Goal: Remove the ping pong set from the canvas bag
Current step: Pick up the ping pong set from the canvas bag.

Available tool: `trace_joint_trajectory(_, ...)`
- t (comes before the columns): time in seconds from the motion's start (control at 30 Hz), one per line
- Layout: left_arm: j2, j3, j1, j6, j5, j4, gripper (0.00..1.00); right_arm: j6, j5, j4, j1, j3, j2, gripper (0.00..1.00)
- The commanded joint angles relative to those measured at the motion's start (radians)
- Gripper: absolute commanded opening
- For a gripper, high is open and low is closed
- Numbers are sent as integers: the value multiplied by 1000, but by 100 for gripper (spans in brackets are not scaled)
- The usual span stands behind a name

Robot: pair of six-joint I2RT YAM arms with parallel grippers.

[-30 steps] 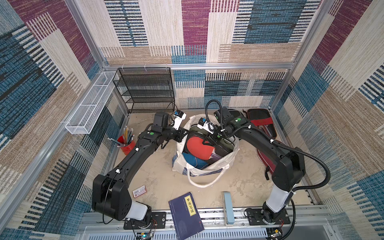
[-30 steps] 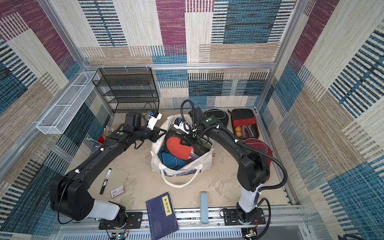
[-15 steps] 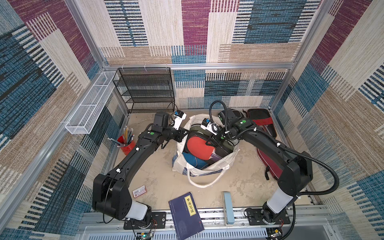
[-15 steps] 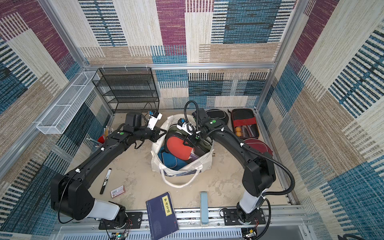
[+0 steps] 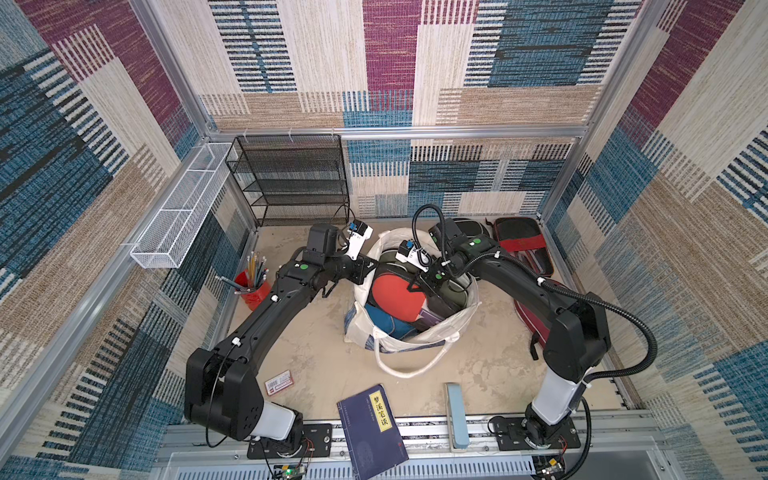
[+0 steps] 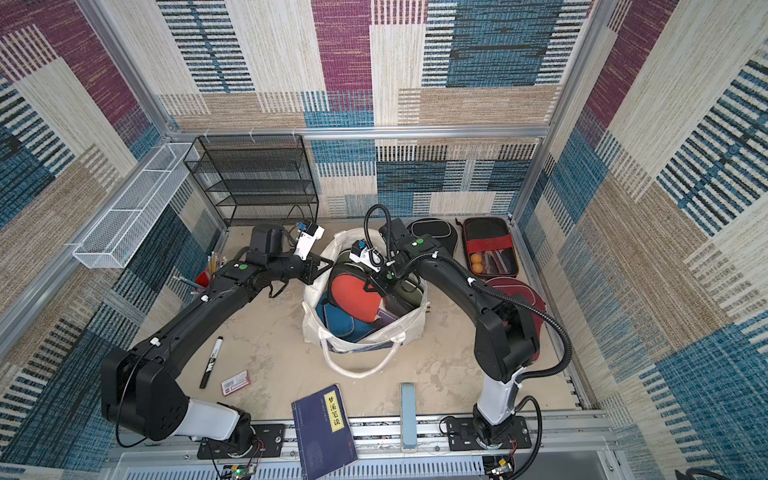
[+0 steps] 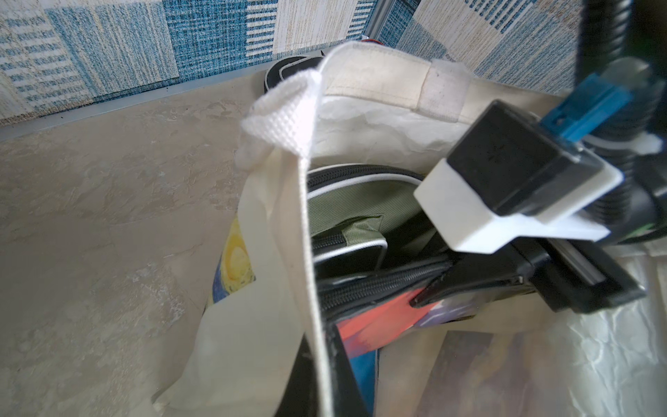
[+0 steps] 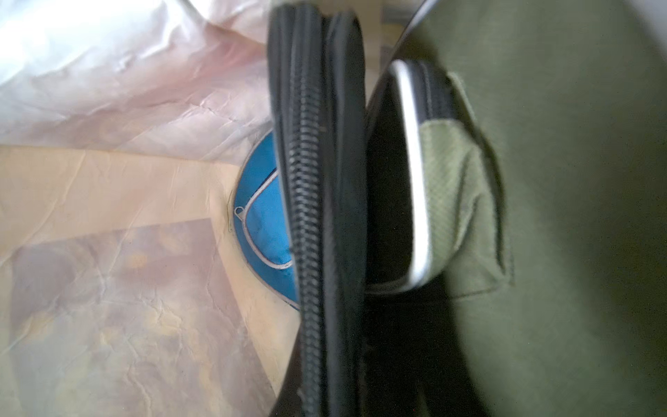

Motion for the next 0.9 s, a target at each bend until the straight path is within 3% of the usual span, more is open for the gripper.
trace_joint_trajectory(0.0, 0, 12, 1, 17, -22, -63, 0, -3, -8, -9, 0, 33, -33, 0)
trace_joint_trajectory(0.33, -6, 89, 2, 51, -109, -152, 3, 13, 39, -27, -6, 138, -165, 0)
trace_joint_trajectory(0.47, -18, 152, 9, 72, -178, -204, 21, 45, 65, -22, -10, 197, -193, 0)
trace_joint_trajectory(0.63, -72, 214, 26, 72, -216, -228, 59, 91, 74, 27, -10, 279, -245, 0)
trace_joint_trajectory(0.77, -112, 247, 37, 49, -191, -227, 75, 155, 57, 109, -10, 324, -274, 0)
trace_joint_trajectory(0.87, -132, 240, 43, 14, -90, -202, 81, 238, 21, 200, -11, 335, -280, 0)
